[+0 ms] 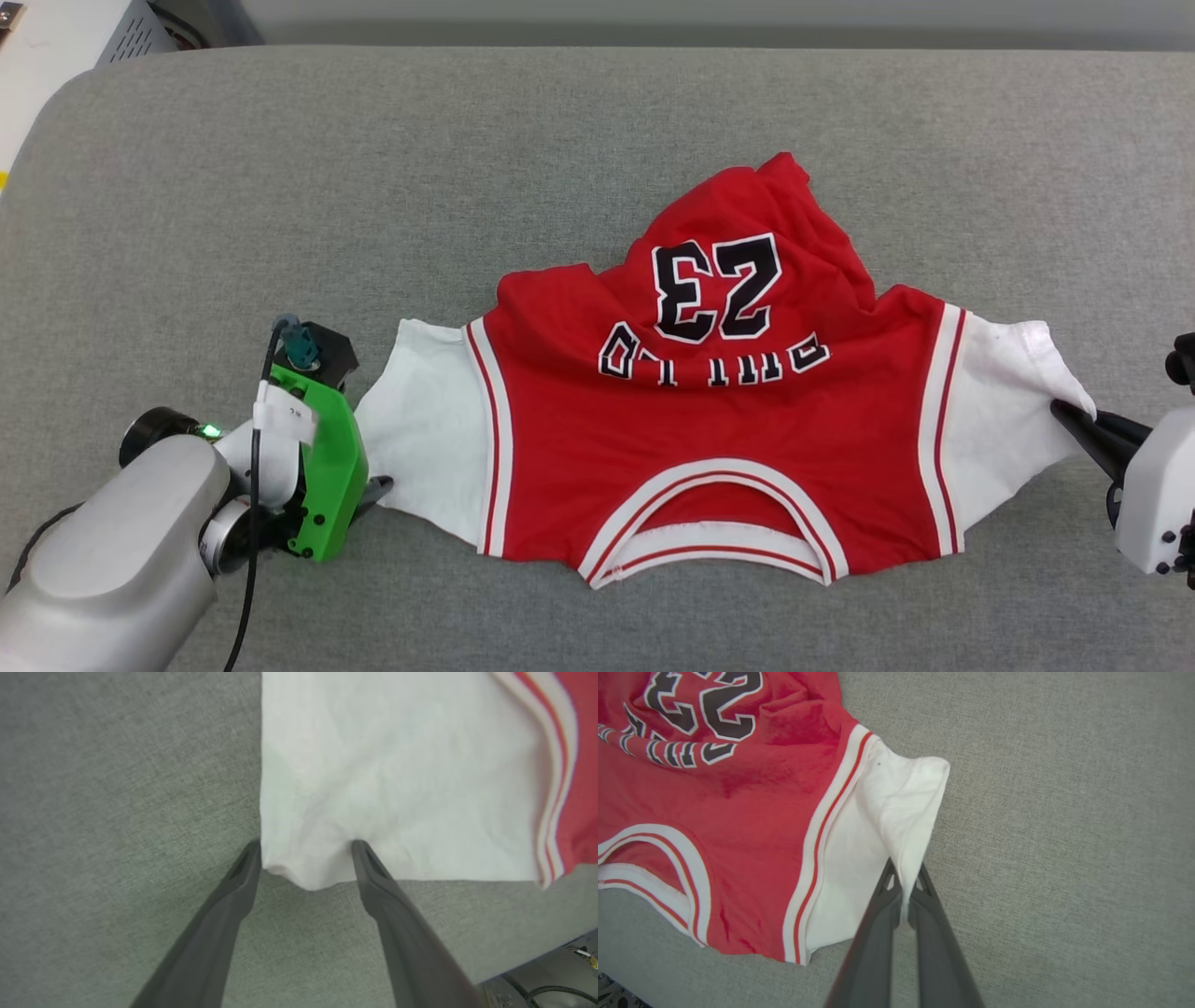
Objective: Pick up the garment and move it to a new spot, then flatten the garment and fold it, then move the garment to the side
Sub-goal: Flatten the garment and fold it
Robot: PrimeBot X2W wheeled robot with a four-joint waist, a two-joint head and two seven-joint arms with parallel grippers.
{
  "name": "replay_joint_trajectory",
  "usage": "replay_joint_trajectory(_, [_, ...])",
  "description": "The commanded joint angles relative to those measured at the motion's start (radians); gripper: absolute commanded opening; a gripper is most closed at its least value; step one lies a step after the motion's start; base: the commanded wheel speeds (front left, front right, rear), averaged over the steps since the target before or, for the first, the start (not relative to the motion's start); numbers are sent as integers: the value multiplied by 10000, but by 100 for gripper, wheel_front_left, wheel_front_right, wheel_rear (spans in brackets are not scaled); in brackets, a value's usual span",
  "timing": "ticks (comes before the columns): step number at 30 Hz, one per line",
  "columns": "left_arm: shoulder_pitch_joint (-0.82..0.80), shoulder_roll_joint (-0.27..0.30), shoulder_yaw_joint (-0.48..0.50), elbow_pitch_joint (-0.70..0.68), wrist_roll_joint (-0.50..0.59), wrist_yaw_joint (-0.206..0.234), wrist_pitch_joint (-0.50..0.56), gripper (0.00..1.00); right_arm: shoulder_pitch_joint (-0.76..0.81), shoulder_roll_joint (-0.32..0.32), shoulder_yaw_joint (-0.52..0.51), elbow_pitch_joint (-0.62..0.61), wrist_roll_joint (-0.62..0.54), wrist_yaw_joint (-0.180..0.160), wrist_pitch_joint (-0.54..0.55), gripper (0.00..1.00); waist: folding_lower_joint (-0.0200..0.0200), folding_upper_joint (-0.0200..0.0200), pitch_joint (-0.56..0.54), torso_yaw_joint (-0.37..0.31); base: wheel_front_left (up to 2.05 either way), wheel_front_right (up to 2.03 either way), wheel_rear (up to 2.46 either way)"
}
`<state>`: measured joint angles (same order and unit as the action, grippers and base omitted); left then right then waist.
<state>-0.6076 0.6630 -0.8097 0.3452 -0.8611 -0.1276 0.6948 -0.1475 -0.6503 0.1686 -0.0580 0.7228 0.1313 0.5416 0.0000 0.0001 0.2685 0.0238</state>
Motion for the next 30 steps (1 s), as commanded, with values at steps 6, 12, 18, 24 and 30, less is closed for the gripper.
replay_joint_trajectory(6, [-138,-101,-946,656,-495,-30,-201,0,-297,60,94,20,-34,-6,-29,0,0,-1,137,-83,0,0,0])
replay_joint_trajectory(12, [-490,-21,-1071,718,-757,-30,-1528,0,-291,110,125,-12,10,-6,-183,0,0,-1,-78,-55,0,0,0])
replay_joint_trajectory(18, [-699,506,-898,-88,-750,-30,-3232,0,-221,62,-63,-154,145,-6,-606,0,0,-1,-495,7,0,0,0])
replay_joint_trajectory(24, [-890,991,-217,-1281,-567,108,-4726,0,-193,-146,-619,-573,291,-6,-896,0,0,-1,-990,132,0,0,0])
replay_joint_trajectory(30, [-1446,1348,495,-3193,-220,725,-5369,0,-943,-609,-1259,-1270,148,-6,-992,0,0,-1,-1342,156,0,0,0])
